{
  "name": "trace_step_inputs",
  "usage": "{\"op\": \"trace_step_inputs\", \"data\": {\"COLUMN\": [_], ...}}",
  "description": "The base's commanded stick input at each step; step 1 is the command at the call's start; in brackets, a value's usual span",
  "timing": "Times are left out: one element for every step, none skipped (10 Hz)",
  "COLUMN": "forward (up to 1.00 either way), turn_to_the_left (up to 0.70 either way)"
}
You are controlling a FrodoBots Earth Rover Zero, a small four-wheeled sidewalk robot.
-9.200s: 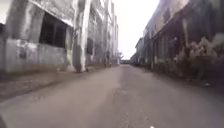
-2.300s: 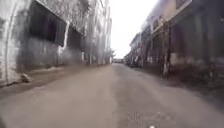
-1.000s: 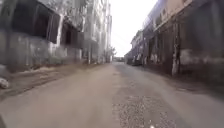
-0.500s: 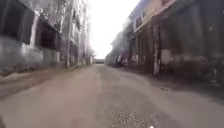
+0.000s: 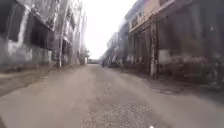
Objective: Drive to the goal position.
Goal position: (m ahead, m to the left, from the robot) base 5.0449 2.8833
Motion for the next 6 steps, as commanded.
{"op": "trace_step_inputs", "data": {"forward": [0.5, 0.5, 0.5, 0.5, 0.5, 0.5], "turn_to_the_left": [0.0, 0.0, 0.0, 0.0, 0.0, 0.0]}}
